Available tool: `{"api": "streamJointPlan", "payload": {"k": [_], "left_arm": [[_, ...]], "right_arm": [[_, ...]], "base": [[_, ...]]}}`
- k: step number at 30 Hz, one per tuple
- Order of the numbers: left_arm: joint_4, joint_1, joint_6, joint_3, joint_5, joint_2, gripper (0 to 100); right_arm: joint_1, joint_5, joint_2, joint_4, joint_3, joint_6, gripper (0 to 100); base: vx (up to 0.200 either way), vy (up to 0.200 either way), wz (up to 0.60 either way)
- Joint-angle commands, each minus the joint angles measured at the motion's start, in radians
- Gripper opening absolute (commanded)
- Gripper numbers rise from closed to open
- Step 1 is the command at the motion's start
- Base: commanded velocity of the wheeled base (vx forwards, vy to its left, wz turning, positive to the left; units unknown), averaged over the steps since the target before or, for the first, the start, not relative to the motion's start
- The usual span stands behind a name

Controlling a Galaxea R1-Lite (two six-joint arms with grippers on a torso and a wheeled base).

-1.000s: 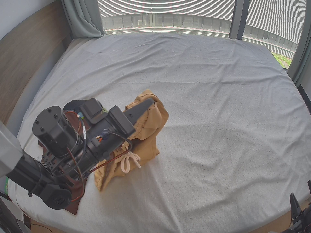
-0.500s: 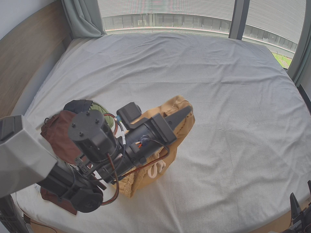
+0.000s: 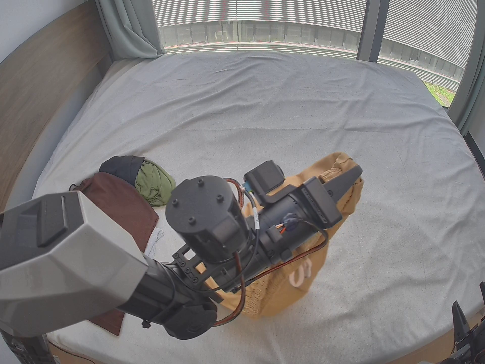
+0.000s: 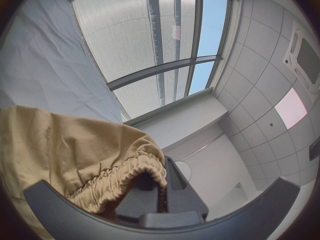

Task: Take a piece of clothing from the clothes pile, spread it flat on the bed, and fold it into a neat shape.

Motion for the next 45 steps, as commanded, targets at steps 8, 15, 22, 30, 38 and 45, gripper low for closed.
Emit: {"api": "streamJointPlan", "payload": {"k": [8,15,22,30,38,45], "left_arm": [[-0.002,-0.082,-0.095,-0.166,-0.002,-0.023,0],[0.104,-0.178,-0.106,-0.338,-0.034,-0.101,0],[0.137,-0.206,-0.126,-0.421,0.013,-0.100,0],[0.121,-0.047,-0.088,-0.181,0.047,-0.138,0],[-0.070,0.107,0.003,0.145,0.005,-0.063,0],[-0.065,0.184,0.018,0.257,0.005,-0.060,0]], "right_arm": [[0.002,0.001,-0.016,0.000,0.018,-0.002,100],[0.002,0.001,-0.016,-0.001,0.018,-0.002,100],[0.002,0.001,-0.016,-0.001,0.018,-0.002,100],[0.002,0.001,-0.016,-0.001,0.018,-0.002,100],[0.002,0.001,-0.016,-0.001,0.018,0.000,100],[0.002,0.001,-0.016,-0.001,0.018,0.000,100]], "base": [[0.000,0.000,0.00],[0.000,0.000,0.00],[0.000,0.000,0.00],[0.000,0.000,0.00],[0.000,0.000,0.00],[0.000,0.000,0.00]]}}
